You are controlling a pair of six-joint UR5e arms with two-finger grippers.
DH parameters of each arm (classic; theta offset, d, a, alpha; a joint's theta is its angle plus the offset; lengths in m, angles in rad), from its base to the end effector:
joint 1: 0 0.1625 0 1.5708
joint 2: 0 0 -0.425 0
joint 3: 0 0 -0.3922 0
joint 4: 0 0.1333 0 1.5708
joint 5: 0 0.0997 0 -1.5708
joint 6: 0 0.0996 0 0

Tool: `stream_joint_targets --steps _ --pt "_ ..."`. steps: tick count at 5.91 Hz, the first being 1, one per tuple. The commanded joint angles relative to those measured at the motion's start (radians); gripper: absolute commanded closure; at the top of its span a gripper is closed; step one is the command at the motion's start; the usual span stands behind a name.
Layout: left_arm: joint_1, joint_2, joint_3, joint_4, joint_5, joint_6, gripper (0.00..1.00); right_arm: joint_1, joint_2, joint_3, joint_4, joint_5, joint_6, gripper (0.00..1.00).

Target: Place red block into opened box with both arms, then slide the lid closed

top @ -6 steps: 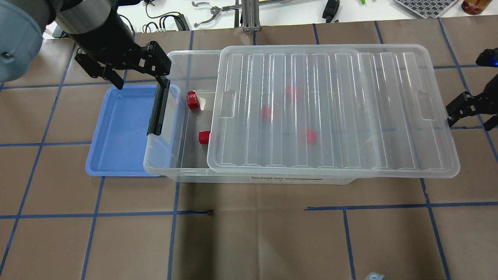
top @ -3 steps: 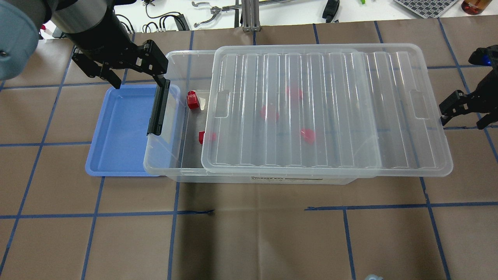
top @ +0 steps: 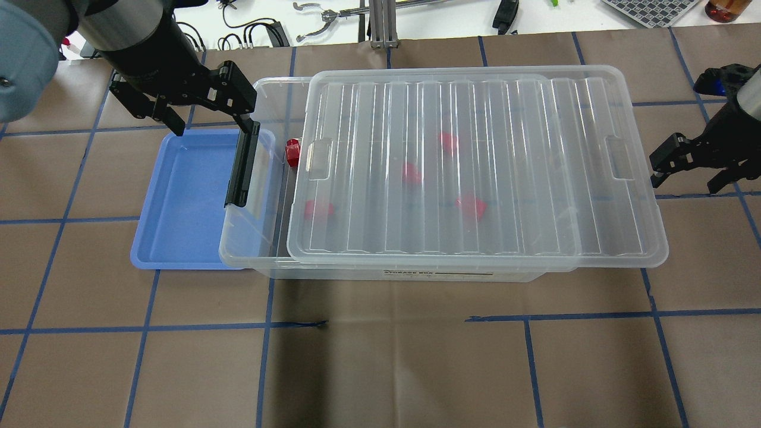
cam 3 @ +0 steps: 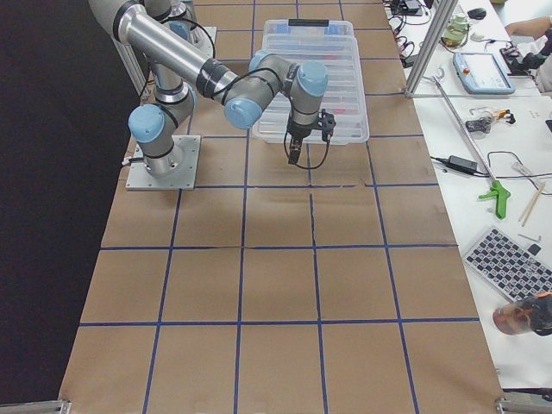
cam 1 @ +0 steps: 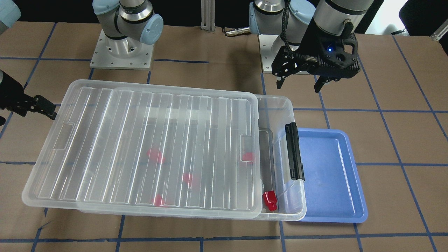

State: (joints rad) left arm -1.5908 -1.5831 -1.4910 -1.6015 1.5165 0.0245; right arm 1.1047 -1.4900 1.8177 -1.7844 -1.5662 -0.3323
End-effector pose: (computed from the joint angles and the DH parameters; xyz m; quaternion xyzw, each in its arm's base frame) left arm -0.1487 -0.4970 0.5182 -0.0227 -0.9992 0.0184 0.0271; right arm -0.1022 -0.5008 0.3496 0.0669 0.9961 0.0516 0.0243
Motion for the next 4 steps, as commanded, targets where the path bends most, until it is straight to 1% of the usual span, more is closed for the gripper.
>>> stream_joint_targets --steps 1,4 --pt "0.0 0.0 0.0 0.0 -0.001 0.0 0.02 0.027 -0.001 0.0 0.0 0.0 0.024 0.0" --pt "0.0 -0.003 0.002 0.0 -0.001 0.0 0.02 0.052 -0.001 0.002 0.003 0.0 0.041 0.0"
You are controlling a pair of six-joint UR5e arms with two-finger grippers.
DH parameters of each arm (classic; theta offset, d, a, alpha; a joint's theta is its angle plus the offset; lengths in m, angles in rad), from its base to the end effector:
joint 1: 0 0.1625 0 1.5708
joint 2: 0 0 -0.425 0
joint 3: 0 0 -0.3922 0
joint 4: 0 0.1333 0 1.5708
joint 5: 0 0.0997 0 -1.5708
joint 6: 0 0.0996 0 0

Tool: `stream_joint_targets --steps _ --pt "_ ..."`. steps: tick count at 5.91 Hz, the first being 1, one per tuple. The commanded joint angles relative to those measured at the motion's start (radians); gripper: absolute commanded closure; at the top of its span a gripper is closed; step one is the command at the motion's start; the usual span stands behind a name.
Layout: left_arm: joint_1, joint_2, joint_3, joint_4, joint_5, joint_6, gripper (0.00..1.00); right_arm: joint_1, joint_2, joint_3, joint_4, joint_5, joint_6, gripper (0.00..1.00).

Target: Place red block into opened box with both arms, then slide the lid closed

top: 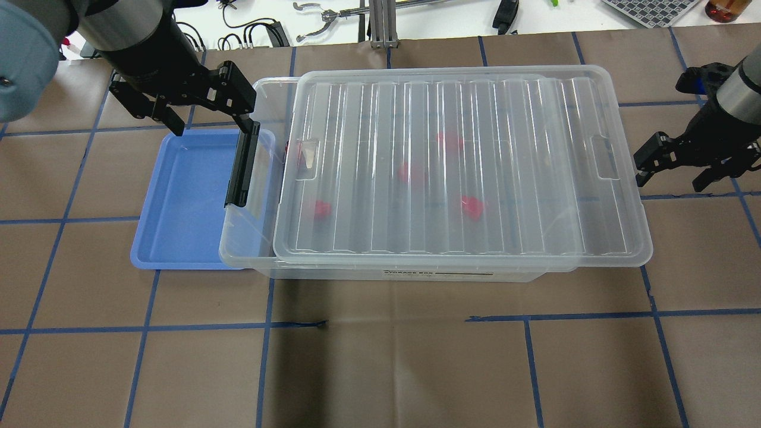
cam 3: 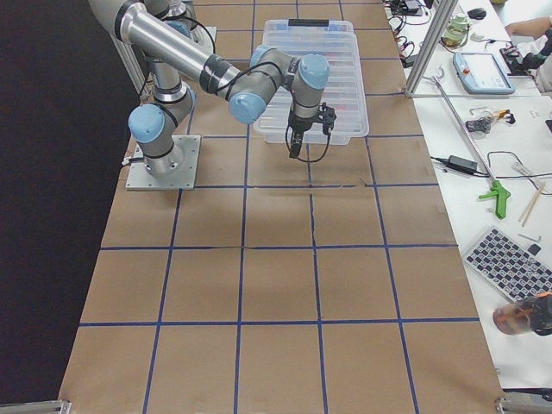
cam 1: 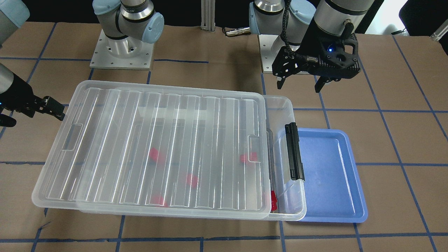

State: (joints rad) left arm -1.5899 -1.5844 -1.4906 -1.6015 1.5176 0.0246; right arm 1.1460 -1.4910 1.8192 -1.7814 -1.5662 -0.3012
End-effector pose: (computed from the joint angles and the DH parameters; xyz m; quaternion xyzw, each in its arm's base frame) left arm -0.1481 -0.4976 0.5177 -0.0223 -0.9992 0.0180 0.0265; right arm -0.0811 -0.5038 0.3491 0.0618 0.9964 0.0541 0.0230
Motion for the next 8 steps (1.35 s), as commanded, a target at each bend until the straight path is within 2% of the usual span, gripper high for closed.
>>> stream_joint_targets --steps 1,5,8 --pt "0.001 0.0 0.0 0.0 0.0 0.0 0.02 0.033 0.0 0.0 0.0 0.0 0.029 0.0" --pt "0.001 0.0 0.001 0.0 0.0 0.0 0.02 0.066 -0.003 0.0 0.004 0.0 0.037 0.0" --pt "-0.001 0.001 0.0 0.0 0.006 0.001 0.02 0.083 -0.005 0.0 0.016 0.038 0.068 0.0"
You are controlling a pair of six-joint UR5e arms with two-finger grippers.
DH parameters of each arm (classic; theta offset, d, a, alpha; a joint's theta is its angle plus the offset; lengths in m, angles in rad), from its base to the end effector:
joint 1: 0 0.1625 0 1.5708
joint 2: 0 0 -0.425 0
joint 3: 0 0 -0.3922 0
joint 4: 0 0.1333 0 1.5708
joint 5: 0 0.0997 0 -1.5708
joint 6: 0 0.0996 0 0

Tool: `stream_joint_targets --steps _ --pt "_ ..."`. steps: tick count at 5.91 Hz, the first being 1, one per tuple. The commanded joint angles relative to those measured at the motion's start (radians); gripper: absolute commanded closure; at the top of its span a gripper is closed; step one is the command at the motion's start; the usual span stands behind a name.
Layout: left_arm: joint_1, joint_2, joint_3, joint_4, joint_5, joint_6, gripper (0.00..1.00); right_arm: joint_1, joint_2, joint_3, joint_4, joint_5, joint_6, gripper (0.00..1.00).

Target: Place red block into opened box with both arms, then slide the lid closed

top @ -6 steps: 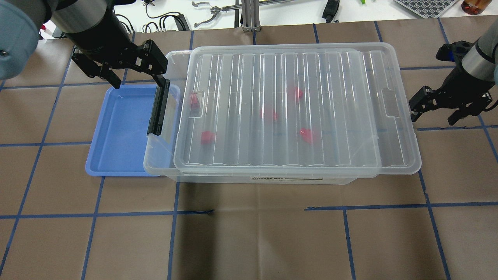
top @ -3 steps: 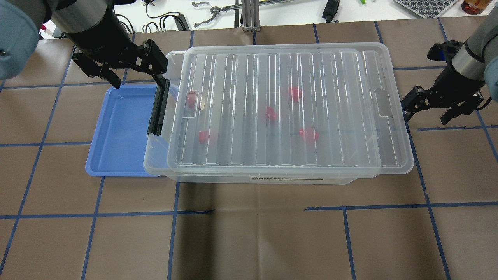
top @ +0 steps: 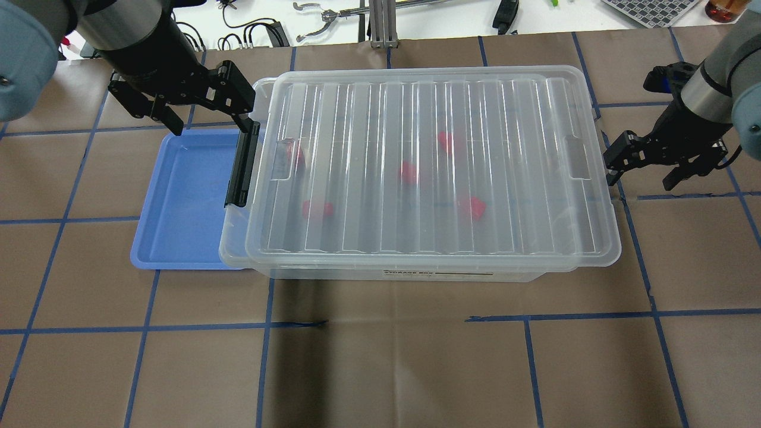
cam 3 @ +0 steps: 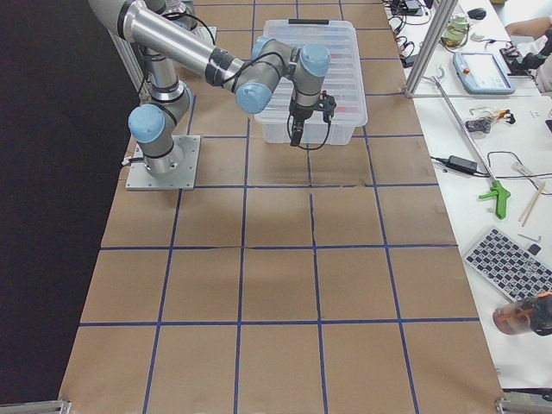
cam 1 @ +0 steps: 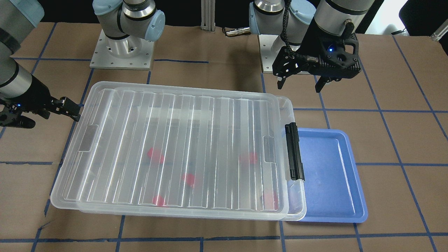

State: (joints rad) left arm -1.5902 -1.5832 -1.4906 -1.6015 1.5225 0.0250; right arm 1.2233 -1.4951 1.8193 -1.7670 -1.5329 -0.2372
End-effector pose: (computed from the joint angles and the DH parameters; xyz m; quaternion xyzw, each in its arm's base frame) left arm -0.1478 -0.4971 0.5183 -0.0226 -0.9993 0.0186 0.0241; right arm -0.0380 -0.5075 0.3499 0.0562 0.9962 0.0558 0.0365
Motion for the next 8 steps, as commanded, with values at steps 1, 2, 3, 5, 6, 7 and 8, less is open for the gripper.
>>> stream_joint_targets --steps 1,2,3,5,6,7,8 --pt "0.003 -0.001 0.0 0.0 0.002 0.004 0.02 0.018 0.001 0.0 0.001 0.017 0.006 0.0" --pt "0.003 -0.001 0.0 0.0 0.002 0.004 0.02 0.044 0.001 -0.002 0.001 0.017 0.019 0.0" --pt "0.003 -0.001 0.0 0.0 0.002 0.003 0.02 0.051 0.001 -0.003 0.001 0.017 0.032 0.0" --pt "0.003 -0.001 0.0 -0.002 0.002 0.003 0.02 0.051 0.001 -0.026 0.0 0.007 0.032 0.0" --pt "0.001 -0.001 0.0 0.0 0.002 0.003 0.02 0.055 -0.005 -0.085 0.017 0.0 0.032 0.0" --pt "0.001 -0.001 0.0 -0.002 0.002 0.001 0.02 0.076 -0.01 -0.185 0.123 0.0 0.047 0.0" --pt "0.001 -0.001 0.0 -0.002 0.002 0.001 0.02 0.131 -0.001 -0.274 0.215 0.002 0.146 0.0"
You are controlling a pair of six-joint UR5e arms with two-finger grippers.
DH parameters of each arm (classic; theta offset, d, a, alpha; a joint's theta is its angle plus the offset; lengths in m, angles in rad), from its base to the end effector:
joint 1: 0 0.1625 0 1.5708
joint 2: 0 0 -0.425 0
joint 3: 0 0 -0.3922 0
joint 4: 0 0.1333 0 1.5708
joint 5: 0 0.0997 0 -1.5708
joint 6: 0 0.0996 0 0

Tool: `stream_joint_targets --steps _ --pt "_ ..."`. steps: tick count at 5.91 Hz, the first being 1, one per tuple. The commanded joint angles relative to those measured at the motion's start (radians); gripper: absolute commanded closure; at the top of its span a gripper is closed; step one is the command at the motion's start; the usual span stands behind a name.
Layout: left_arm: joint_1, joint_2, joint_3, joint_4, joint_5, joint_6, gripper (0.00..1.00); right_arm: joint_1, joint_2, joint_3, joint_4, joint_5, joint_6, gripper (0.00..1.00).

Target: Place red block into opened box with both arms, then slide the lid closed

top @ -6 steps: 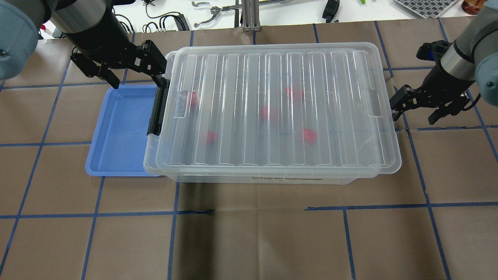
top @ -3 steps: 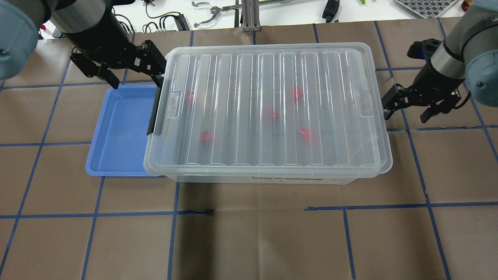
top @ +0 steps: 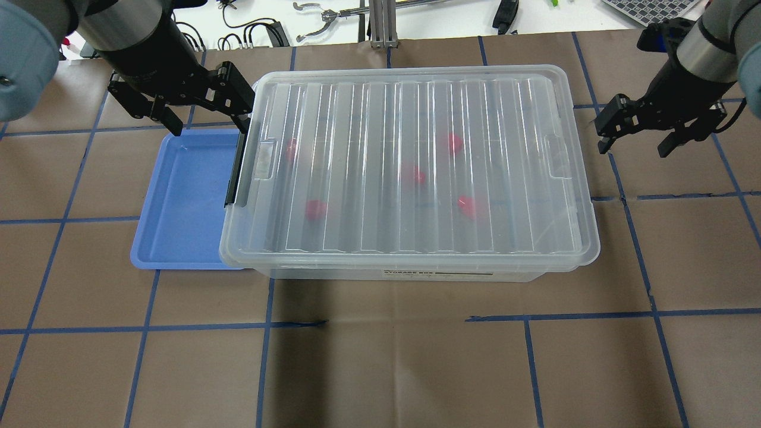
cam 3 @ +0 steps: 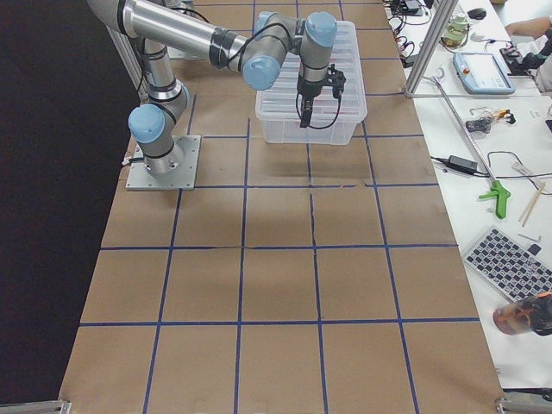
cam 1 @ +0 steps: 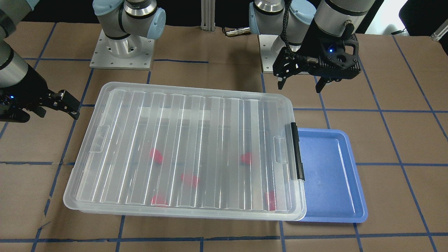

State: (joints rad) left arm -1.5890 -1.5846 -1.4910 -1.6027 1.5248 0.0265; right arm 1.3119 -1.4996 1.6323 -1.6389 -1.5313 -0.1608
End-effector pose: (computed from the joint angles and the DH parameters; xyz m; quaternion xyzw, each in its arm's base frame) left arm -0.1470 -0.4977 0.5173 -0.0227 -0.9993 0.0171 0.0229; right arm 0.0016 -0.5301 0.4288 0.0496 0.9981 0.0275 0.0260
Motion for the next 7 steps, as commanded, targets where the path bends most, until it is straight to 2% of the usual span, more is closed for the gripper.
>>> stream_joint_targets --steps 1,3,4,7 --pt "0.0 0.0 0.0 0.0 0.0 0.0 0.02 0.122 0.018 -0.156 0.14 -0.001 0.177 0.0" --pt "0.001 -0.005 -0.009 0.0 -0.002 0.006 0.02 0.26 0.032 -0.215 0.162 -0.01 0.32 0.0" --pt "0.003 0.005 -0.027 0.003 -0.003 0.006 0.02 0.274 0.026 -0.218 0.171 -0.045 0.319 0.0" --pt "0.029 0.002 0.0 0.0 -0.003 0.001 0.02 0.271 0.019 -0.221 0.171 -0.046 0.317 0.0"
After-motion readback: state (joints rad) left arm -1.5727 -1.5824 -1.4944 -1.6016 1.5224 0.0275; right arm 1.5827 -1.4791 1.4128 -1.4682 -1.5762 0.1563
